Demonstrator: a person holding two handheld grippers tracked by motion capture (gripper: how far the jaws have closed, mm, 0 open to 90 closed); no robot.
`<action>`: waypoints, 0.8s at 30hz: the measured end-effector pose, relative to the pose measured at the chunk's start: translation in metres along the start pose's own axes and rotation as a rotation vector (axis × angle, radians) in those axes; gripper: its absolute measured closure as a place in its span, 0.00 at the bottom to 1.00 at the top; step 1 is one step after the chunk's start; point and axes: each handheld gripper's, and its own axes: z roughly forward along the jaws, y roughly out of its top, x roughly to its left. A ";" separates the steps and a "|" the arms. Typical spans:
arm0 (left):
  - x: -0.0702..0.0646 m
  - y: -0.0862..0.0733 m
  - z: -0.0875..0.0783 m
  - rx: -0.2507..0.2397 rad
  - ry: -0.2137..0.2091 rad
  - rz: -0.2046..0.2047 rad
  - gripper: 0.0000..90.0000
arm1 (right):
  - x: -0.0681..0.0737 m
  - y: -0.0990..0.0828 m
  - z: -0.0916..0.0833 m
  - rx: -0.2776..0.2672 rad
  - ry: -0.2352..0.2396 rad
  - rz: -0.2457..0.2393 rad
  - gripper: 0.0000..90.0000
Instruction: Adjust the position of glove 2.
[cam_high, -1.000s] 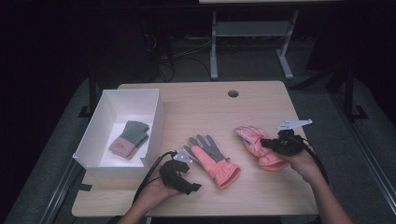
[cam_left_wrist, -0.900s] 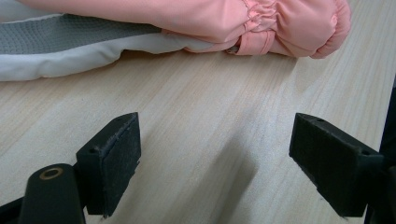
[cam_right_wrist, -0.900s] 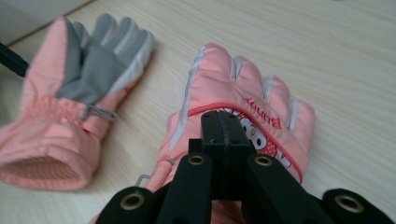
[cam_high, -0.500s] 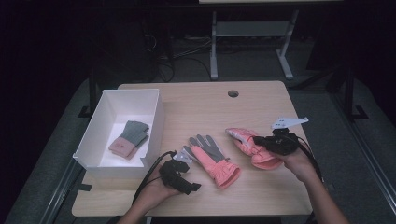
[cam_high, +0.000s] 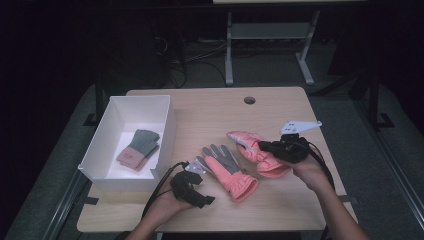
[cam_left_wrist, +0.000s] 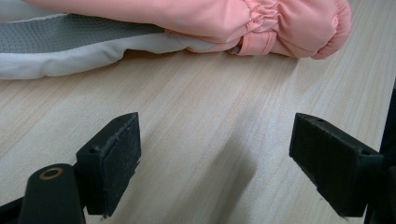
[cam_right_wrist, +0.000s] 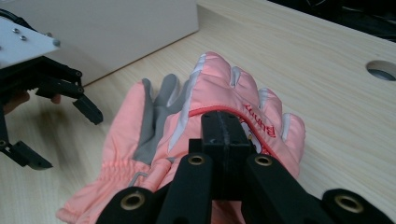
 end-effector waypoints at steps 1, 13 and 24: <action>0.000 0.000 0.000 -0.001 0.001 0.000 0.18 | 0.002 0.001 0.002 0.000 0.004 -0.004 1.00; 0.000 0.000 -0.002 -0.012 0.003 -0.004 0.18 | 0.024 0.018 0.027 0.007 0.054 -0.044 1.00; 0.000 0.000 -0.003 -0.013 0.004 -0.007 0.18 | 0.040 0.023 0.038 0.004 0.089 -0.080 1.00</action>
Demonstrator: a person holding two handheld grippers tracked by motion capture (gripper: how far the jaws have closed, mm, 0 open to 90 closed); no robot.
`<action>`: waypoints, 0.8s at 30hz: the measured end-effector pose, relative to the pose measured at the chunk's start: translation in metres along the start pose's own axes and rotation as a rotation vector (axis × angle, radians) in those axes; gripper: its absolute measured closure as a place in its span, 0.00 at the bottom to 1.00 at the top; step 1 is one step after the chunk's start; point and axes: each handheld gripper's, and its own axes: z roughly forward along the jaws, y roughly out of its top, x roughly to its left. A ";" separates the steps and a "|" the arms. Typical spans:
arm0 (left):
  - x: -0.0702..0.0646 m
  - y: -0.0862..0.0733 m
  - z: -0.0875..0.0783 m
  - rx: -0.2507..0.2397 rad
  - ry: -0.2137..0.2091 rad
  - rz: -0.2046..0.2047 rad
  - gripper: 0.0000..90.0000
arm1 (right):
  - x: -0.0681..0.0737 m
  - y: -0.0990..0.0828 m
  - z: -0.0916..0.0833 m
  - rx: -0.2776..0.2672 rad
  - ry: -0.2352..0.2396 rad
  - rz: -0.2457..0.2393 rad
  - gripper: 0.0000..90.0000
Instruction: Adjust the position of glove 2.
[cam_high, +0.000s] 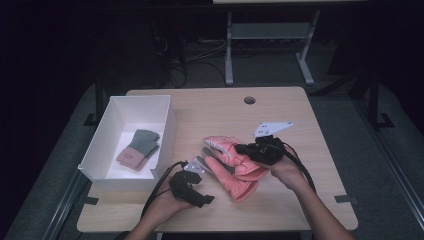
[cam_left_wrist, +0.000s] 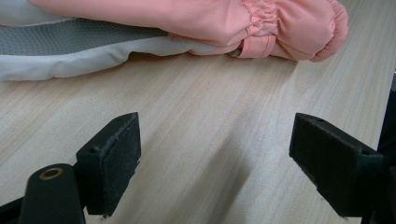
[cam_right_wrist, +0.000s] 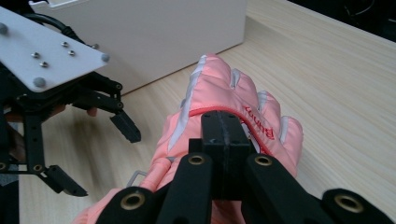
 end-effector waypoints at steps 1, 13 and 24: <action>0.000 0.000 0.000 0.002 0.000 0.002 0.18 | 0.002 0.000 0.001 -0.002 0.004 0.001 1.00; 0.000 0.000 0.000 0.000 -0.001 0.004 0.18 | 0.012 -0.007 0.023 0.060 0.033 -0.013 1.00; 0.000 0.000 0.001 0.001 0.000 0.000 0.18 | 0.024 -0.024 0.048 0.187 0.043 -0.052 1.00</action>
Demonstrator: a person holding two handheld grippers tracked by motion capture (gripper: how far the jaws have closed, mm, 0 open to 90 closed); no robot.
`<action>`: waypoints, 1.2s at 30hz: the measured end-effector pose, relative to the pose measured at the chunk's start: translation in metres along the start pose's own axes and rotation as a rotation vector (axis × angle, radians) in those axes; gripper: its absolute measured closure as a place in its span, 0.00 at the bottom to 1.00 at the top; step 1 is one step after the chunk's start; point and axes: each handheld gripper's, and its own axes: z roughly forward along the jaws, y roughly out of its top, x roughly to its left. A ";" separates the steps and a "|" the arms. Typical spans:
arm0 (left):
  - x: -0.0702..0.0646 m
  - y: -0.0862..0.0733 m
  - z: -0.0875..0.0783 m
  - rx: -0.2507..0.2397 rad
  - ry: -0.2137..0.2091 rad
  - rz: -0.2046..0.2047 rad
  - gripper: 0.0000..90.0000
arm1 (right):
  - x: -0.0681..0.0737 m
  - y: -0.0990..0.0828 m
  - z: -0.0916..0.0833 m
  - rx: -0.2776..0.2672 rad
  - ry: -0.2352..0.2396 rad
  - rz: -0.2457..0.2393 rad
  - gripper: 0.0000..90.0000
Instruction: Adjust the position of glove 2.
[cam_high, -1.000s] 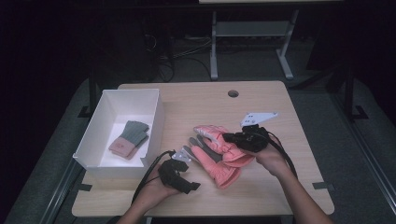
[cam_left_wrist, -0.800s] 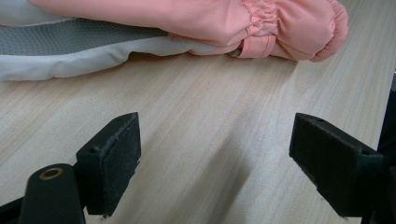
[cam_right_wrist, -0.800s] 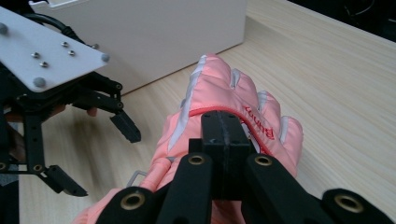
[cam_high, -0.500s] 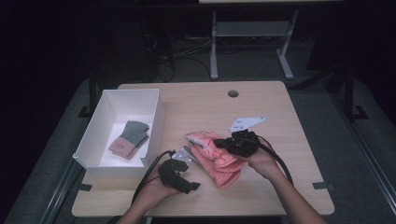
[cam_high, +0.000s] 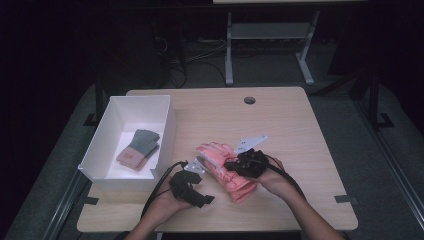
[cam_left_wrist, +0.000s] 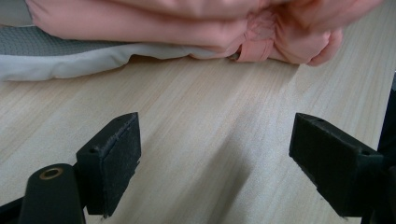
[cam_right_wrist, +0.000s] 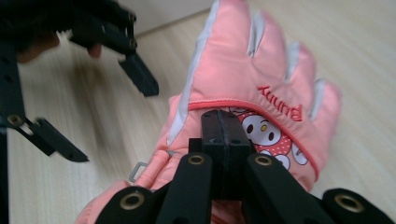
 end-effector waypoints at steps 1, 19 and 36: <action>0.000 0.000 0.000 0.002 -0.001 0.000 0.18 | 0.001 0.000 0.001 0.004 0.006 0.004 1.00; 0.002 0.002 -0.009 -0.032 0.005 -0.002 0.41 | -0.015 0.000 -0.033 -0.122 -0.044 0.061 0.83; 0.006 0.017 -0.014 -0.076 0.082 -0.101 1.00 | -0.045 -0.053 -0.068 -0.073 -0.133 0.117 1.00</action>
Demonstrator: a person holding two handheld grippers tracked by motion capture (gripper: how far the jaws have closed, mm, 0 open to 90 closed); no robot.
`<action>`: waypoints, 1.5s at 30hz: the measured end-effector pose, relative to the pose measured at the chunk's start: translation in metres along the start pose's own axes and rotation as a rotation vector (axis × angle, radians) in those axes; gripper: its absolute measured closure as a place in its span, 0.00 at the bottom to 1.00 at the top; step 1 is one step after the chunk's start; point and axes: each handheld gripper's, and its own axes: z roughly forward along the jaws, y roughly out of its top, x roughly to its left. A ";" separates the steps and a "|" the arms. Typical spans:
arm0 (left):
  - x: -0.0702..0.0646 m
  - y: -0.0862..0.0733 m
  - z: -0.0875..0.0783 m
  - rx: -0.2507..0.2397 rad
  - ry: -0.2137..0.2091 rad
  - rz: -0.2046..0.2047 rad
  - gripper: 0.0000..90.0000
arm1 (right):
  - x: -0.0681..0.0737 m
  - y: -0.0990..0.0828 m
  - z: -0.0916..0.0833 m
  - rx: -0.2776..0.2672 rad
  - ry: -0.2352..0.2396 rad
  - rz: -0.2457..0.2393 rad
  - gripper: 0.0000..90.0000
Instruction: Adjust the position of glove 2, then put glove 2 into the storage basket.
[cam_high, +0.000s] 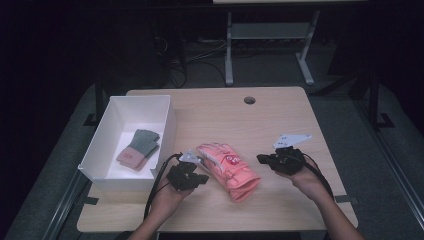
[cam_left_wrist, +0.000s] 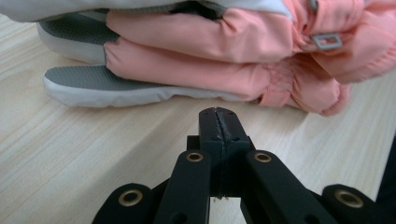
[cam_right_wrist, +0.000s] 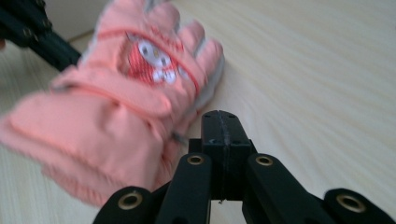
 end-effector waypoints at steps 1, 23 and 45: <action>0.000 0.002 0.001 0.002 0.008 -0.003 1.00 | -0.001 -0.004 0.000 0.008 -0.003 0.006 1.00; 0.015 0.031 0.034 0.012 -0.006 0.008 1.00 | 0.016 -0.028 0.035 0.152 0.097 -0.041 1.00; 0.011 0.044 0.051 0.029 -0.148 0.083 1.00 | 0.078 -0.038 0.038 0.186 0.284 -0.098 1.00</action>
